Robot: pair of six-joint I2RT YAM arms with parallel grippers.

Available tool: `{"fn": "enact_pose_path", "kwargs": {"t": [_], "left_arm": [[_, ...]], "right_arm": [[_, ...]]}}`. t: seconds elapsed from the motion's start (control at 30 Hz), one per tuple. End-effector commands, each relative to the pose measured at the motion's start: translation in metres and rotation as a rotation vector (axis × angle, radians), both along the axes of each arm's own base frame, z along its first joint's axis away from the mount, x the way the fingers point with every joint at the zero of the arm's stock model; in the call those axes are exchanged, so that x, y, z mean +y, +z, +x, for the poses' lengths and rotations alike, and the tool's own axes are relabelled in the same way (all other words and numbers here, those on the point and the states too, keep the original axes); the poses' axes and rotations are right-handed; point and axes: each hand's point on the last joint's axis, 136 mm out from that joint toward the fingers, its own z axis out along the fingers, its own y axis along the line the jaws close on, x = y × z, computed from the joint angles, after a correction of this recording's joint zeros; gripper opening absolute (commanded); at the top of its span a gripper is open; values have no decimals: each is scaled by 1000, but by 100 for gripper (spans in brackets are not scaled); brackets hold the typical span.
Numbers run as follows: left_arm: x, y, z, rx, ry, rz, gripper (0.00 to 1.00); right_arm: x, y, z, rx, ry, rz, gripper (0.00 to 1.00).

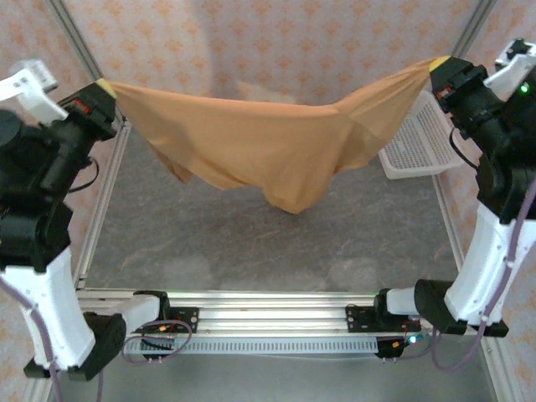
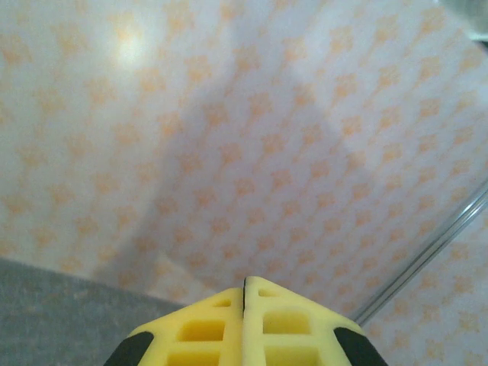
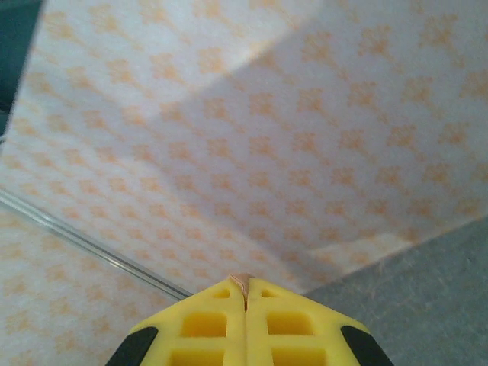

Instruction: Fold the inside-out t-shirt

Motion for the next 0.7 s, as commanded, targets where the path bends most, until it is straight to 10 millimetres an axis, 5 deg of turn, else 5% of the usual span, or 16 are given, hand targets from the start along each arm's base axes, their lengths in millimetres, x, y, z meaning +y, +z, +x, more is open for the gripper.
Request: {"fn": "enact_pose_path", "kwargs": {"t": [0.0,0.2,0.47,0.67], "left_arm": [[10,17,-10,-77,58,34,0],[9,-5,22,-1,53,56,0],[0,-67,112,177,-22,-6,0],[-2,-85,194,229,-45,-127,0]], "right_arm": [[-7,14,-15,-60,-46,-29,0],[-9,-4,18,-4,-43,-21,0],[-11,-44,82,111,-22,9,0],[-15,-64,156,161,-7,23,0]]}}
